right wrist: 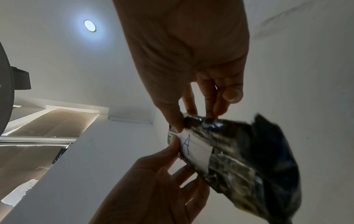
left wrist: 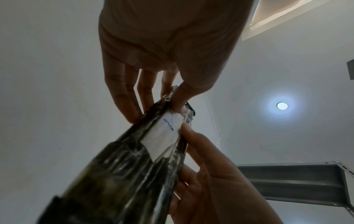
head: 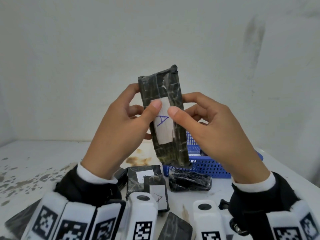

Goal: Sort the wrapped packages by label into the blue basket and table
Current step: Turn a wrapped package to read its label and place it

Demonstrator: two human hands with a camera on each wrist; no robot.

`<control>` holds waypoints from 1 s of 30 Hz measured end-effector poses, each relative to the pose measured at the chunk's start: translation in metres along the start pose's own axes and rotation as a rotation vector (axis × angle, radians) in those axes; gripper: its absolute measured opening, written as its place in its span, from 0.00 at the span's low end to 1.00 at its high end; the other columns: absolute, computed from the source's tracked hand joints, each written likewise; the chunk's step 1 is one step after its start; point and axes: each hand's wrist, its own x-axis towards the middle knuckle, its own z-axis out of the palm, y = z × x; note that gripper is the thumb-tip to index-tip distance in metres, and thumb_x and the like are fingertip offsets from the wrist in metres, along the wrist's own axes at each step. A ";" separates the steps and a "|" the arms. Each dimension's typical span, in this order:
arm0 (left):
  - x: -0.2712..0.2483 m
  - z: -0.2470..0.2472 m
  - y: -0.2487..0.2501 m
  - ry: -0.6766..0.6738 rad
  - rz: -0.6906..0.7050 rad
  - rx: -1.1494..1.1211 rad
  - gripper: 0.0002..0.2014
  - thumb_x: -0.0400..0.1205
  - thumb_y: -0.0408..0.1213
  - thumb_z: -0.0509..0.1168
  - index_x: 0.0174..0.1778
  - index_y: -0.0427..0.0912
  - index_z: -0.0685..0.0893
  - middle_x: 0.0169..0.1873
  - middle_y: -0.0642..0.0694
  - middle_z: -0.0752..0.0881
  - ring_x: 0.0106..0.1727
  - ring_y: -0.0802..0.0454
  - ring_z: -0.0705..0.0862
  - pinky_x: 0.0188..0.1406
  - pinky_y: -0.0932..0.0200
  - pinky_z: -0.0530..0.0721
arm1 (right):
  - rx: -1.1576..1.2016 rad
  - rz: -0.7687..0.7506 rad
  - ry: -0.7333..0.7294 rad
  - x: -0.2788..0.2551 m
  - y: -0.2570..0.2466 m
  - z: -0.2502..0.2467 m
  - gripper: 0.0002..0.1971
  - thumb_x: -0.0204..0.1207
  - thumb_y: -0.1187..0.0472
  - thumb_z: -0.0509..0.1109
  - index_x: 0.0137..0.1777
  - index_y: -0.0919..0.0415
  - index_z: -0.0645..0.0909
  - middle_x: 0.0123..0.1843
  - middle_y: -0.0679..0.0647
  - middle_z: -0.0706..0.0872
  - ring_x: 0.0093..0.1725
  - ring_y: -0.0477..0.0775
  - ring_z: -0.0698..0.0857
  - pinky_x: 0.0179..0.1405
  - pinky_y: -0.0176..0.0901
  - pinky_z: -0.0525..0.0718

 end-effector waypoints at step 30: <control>-0.003 0.008 0.005 -0.067 -0.018 -0.147 0.13 0.84 0.48 0.60 0.46 0.54 0.91 0.44 0.49 0.92 0.46 0.55 0.90 0.41 0.65 0.89 | 0.204 0.063 0.017 -0.001 -0.009 -0.005 0.06 0.80 0.49 0.70 0.50 0.46 0.86 0.41 0.47 0.92 0.32 0.55 0.92 0.37 0.40 0.91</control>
